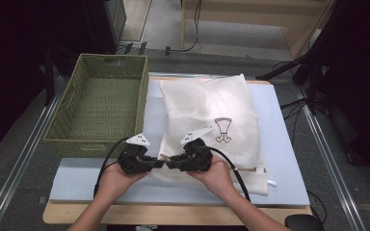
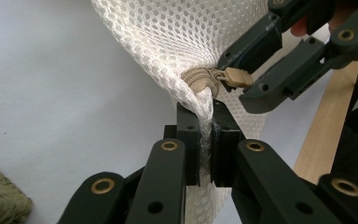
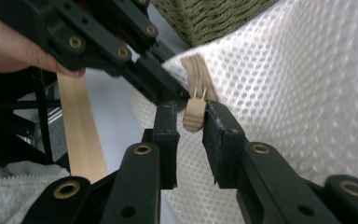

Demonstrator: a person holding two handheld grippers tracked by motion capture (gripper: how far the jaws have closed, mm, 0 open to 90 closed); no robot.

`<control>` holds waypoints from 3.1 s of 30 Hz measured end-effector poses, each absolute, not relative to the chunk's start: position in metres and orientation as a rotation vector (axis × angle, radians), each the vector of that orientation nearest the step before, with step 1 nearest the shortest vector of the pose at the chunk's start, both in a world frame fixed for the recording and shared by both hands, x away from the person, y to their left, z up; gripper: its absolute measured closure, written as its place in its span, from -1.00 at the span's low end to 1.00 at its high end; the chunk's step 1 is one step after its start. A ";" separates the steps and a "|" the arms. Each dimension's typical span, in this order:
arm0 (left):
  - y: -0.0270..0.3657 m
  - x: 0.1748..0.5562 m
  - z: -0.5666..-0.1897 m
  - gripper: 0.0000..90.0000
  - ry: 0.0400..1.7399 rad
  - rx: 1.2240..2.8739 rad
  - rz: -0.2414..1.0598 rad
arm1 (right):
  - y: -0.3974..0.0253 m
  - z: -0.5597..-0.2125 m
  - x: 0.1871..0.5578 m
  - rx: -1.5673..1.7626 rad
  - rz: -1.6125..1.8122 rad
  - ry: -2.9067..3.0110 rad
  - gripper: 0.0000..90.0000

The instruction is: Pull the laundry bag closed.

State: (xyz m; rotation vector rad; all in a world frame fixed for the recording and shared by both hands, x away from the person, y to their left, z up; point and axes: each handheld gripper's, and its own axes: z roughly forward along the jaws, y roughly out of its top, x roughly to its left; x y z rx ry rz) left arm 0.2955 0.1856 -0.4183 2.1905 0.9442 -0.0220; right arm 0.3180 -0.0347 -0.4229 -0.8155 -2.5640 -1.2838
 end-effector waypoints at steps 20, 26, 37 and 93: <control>0.183 0.295 -0.420 0.90 0.946 2.189 -0.052 | -0.035 -0.425 0.324 -0.906 -1.328 -2.515 0.84; 0.189 0.297 -0.419 0.75 0.944 2.165 -0.080 | -0.036 -0.424 0.323 -0.882 -1.312 -2.557 0.86; 0.199 0.305 -0.417 0.88 1.001 2.080 -0.177 | -0.034 -0.425 0.321 -0.852 -1.285 -2.600 0.88; 0.197 0.300 -0.407 0.95 1.022 2.033 -0.141 | -0.042 -0.424 0.322 -0.934 -1.338 -2.508 0.97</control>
